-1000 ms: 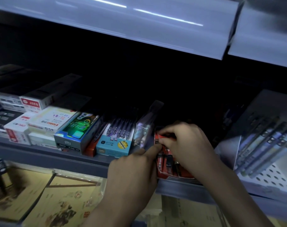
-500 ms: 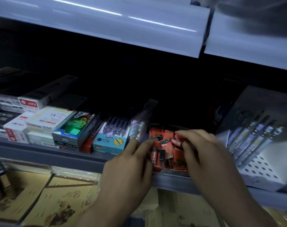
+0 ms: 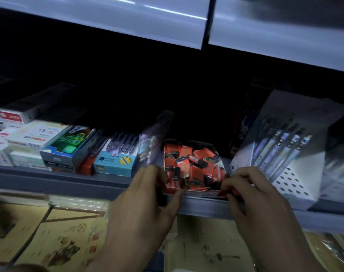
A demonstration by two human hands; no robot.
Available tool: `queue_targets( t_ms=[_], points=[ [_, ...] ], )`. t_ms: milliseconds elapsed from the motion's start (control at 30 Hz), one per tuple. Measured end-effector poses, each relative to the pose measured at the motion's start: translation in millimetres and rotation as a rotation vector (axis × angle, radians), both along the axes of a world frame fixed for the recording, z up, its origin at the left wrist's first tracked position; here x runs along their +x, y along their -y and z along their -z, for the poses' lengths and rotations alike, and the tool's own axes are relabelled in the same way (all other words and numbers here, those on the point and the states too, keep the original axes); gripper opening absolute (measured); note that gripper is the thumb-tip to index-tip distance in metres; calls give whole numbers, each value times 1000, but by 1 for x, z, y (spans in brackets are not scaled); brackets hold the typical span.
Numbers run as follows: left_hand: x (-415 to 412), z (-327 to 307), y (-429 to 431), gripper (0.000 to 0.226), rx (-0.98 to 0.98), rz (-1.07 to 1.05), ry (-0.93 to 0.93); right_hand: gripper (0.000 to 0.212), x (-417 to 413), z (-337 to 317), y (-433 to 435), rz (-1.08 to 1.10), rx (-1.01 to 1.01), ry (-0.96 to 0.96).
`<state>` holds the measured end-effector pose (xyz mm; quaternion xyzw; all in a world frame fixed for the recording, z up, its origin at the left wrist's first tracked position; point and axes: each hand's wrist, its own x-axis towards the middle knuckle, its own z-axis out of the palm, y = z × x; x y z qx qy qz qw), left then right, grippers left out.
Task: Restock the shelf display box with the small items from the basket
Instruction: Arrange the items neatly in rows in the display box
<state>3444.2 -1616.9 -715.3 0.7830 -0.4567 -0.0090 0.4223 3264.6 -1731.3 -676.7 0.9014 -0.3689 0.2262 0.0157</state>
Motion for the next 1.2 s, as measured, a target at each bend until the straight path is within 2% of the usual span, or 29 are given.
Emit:
queue_targets(
  t_ms=[167,300,500,600,767,867,967,1200],
  points=[
    [-1,2,0,22,-23,4,113,45,-6,-3,7,-49,95,187],
    [0,3,-2,16,-5,33,198,36,1,-5,13,-106,147,326],
    [1,4,-4,16,-6,56,249,25,31,-5,31,-275,54,394],
    [2,6,-5,14,-20,85,214,22,28,-4,32,-298,43,374],
    [6,7,-8,8,-21,87,242,22,0,-9,13,-217,68,292],
    [8,6,-9,9,-2,67,283,19,-11,-3,6,-189,104,185],
    [9,6,-9,7,-9,77,292,22,-11,6,6,-160,37,47],
    [9,9,-7,7,-83,125,180,17,-7,8,8,-190,-4,31]
  ],
)
